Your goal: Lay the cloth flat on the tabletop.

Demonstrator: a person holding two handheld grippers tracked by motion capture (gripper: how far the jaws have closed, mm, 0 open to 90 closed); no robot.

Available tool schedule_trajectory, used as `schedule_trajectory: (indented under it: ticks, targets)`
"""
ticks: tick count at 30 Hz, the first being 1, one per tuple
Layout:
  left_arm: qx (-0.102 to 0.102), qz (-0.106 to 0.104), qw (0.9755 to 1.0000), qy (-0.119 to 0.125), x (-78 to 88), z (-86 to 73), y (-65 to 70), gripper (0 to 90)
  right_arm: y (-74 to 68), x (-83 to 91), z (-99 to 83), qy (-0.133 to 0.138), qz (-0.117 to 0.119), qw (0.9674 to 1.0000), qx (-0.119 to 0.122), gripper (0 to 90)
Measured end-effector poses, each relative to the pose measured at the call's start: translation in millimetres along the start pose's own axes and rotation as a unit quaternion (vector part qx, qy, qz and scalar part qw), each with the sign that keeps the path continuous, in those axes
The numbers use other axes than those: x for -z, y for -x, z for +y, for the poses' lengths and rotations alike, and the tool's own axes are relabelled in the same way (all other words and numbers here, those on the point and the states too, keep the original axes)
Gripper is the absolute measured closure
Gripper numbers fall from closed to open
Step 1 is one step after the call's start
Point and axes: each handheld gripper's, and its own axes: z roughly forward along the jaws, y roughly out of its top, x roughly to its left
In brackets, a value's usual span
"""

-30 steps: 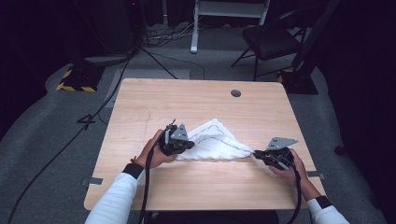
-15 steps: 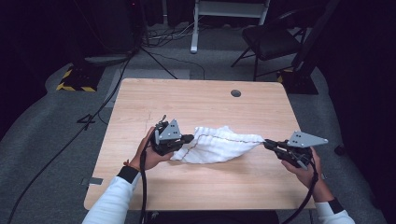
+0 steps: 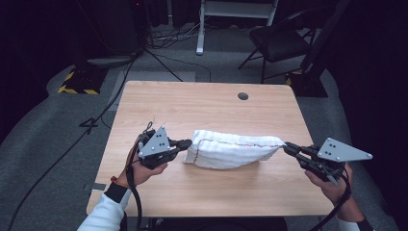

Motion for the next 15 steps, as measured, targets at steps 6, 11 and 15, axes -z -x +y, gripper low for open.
schedule_trajectory:
  ticks: [6, 11, 15]
  targets:
    - [-0.017, 0.007, 0.9997, 0.015, 16.1, 18.8, 9.4, 89.1, -13.8, 16.1, 16.9, 0.009, -0.021, 0.9995, 0.022, 85.2]
    - [-0.019, 0.02, 0.9995, 0.014, 16.0, 23.3, 3.3, 89.1, -11.2, 13.5, 17.3, 0.008, -0.021, 0.9996, 0.018, 85.2]
    - [-0.005, 0.029, 0.9995, -0.009, -4.0, 15.0, -12.7, 89.0, 3.8, -2.4, 14.7, -0.001, -0.016, 0.9999, 0.001, 85.2]
